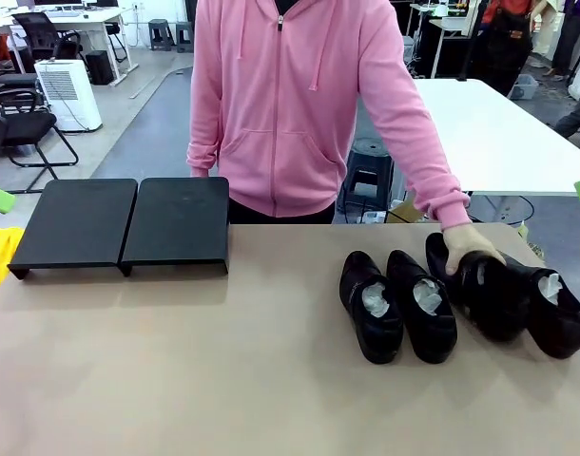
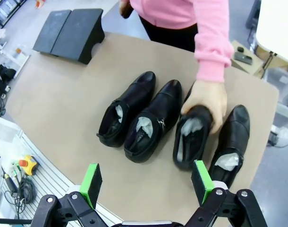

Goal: Organize the shoes by placing them on the stand.
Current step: Pick up one Shoe and place it in the middle of the table.

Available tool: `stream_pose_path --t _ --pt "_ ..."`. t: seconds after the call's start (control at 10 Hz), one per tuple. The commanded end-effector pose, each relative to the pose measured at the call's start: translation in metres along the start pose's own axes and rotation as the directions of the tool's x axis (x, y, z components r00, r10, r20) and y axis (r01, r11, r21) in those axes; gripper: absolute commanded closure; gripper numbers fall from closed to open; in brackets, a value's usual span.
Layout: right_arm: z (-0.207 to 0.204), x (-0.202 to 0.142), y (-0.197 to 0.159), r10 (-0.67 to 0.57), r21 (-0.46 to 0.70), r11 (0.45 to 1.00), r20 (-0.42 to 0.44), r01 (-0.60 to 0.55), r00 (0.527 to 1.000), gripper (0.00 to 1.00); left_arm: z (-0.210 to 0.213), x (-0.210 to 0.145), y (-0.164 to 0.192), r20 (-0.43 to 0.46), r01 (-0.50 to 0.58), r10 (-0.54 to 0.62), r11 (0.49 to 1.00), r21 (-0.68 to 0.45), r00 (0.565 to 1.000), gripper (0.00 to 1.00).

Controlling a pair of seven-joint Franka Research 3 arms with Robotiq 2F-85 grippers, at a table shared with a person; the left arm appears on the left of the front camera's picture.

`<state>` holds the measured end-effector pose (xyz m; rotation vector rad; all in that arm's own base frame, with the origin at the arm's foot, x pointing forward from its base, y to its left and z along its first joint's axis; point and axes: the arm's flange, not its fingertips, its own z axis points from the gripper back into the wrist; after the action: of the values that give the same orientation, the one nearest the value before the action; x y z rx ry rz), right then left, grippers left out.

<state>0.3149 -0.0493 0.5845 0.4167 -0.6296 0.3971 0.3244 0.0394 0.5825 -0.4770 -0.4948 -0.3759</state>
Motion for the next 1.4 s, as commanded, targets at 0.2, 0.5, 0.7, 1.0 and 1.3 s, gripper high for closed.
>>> stream_pose_path --t 0.2,0.5,0.7,1.0,1.3 --pt "0.002 0.001 0.0 0.014 0.018 1.0 0.01 -0.014 1.0 0.0 0.001 0.0 -0.002 0.006 0.019 -0.019 1.0 -0.025 1.0 0.0" --pt "0.0 0.0 0.0 0.0 -0.001 1.0 0.0 0.0 1.0 0.0 -0.014 0.002 0.002 0.005 0.007 -0.008 0.992 0.124 1.0 0.0" --pt "-0.019 -0.001 0.041 0.028 -0.027 0.999 -0.049 -0.029 0.998 0.0 0.0 0.0 -0.001 -0.002 0.001 -0.001 1.0 0.008 1.0 0.0" --pt "-0.075 -0.011 0.099 -0.005 -0.137 0.99 -0.092 -0.008 0.996 0.0 0.0 0.0 -0.001 -0.002 0.001 -0.001 1.0 0.008 1.0 0.0" --pt "-0.137 -0.019 0.121 -0.076 -0.261 0.964 -0.114 0.044 0.991 0.0 0.0 0.0 -0.001 -0.002 0.001 -0.001 1.0 0.008 1.0 0.0"
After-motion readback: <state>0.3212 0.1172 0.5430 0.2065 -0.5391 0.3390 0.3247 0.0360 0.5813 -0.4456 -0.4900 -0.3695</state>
